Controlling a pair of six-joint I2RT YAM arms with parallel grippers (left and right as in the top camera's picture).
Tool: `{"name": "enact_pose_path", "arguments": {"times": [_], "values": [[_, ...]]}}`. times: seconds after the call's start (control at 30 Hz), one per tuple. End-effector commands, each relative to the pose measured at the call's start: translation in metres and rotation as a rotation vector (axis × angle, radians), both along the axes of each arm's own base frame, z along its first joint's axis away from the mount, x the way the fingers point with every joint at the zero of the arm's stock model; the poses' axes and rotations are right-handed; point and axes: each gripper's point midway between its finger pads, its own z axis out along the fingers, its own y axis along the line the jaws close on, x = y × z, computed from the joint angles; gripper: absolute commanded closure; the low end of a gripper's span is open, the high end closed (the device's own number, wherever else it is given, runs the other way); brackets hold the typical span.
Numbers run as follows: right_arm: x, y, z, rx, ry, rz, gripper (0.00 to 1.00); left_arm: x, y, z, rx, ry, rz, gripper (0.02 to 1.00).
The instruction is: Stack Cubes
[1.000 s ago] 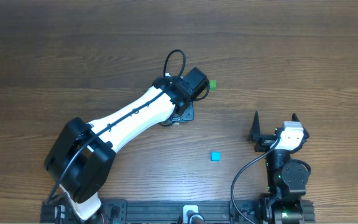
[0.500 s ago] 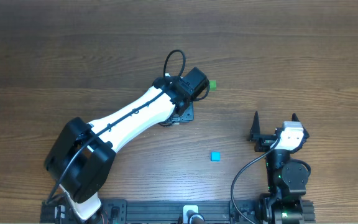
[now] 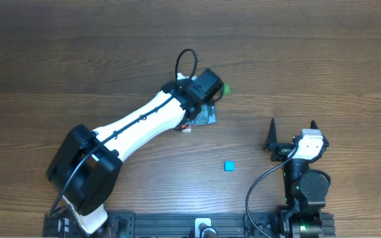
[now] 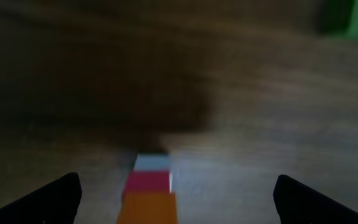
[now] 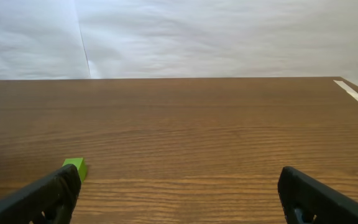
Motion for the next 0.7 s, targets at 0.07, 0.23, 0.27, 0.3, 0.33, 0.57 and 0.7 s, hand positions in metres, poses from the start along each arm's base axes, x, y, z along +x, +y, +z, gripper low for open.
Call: {"name": "enact_pose_path", "arguments": {"times": [0.07,0.23,0.27,0.3,0.33,0.57,0.7], "values": [[0.0,0.0,-0.003,-0.004,0.002,0.003,0.007,0.057,0.031,0.097,-0.131,-0.3,0.142,0.018],[0.0,0.0,-0.003,-0.004,0.002,0.003,0.007,0.077,0.101,0.199,-0.178,-0.572,0.228,0.018],[0.0,0.0,-0.003,-0.004,0.002,0.003,0.009,0.076,0.117,0.217,-0.178,-0.623,0.233,0.02],[0.0,0.0,-0.003,-0.004,0.002,0.003,0.007,0.074,0.13,0.23,-0.177,-0.662,0.242,0.023],[0.0,0.0,-0.003,-0.004,0.002,0.003,0.007,0.071,0.143,0.242,-0.172,-0.703,0.248,0.02],[0.0,0.0,-0.003,-0.004,0.002,0.003,0.009,0.028,0.218,0.29,-0.124,-1.041,0.247,0.02],[0.0,0.0,-0.003,-0.004,0.002,0.003,0.007,-0.011,0.239,0.268,-0.115,-1.206,0.185,0.023]]}}
